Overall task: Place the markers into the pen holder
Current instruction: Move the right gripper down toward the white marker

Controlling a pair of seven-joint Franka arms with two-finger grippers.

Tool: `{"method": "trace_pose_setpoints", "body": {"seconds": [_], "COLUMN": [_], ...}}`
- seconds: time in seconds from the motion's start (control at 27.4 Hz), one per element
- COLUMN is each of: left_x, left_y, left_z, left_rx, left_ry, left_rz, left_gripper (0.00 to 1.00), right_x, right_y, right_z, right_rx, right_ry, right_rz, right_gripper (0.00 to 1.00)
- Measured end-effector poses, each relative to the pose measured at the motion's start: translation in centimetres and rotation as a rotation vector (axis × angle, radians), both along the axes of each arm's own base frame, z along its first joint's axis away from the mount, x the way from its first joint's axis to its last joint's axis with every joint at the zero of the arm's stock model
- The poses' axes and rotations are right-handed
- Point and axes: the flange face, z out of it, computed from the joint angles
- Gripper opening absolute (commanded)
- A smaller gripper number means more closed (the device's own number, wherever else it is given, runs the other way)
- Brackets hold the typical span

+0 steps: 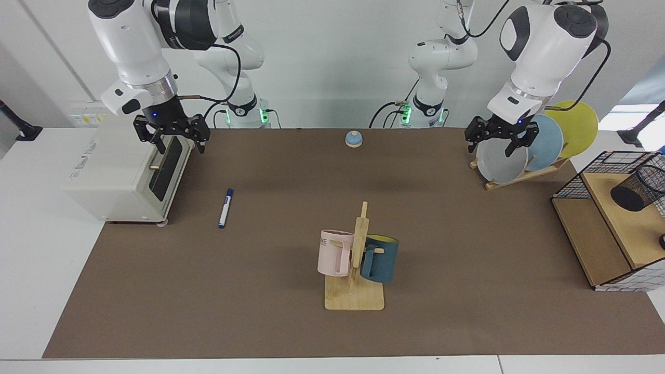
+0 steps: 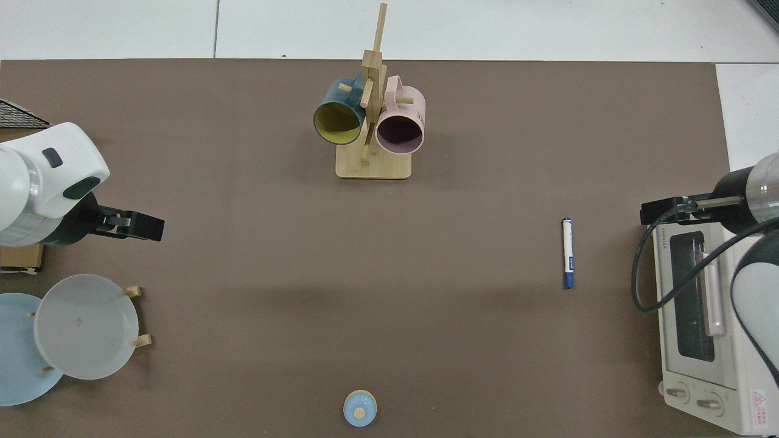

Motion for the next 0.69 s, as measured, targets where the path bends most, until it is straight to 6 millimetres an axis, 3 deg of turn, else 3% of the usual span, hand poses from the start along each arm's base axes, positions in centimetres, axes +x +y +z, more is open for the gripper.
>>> {"method": "trace_pose_setpoints", "body": {"seconds": [0.69], "left_x": [-0.01], "left_y": [-0.09], "left_z": [0.0], "left_rx": [0.0], "left_ry": [0.0], "left_rz": [-0.004], "left_gripper": [1.0], "right_x": [-0.09], "right_y": [-0.9], "right_z": [-0.19], "right_rx": [0.002], "right_ry": [0.008], "right_rz": [-0.02], "right_gripper": [1.0]}}
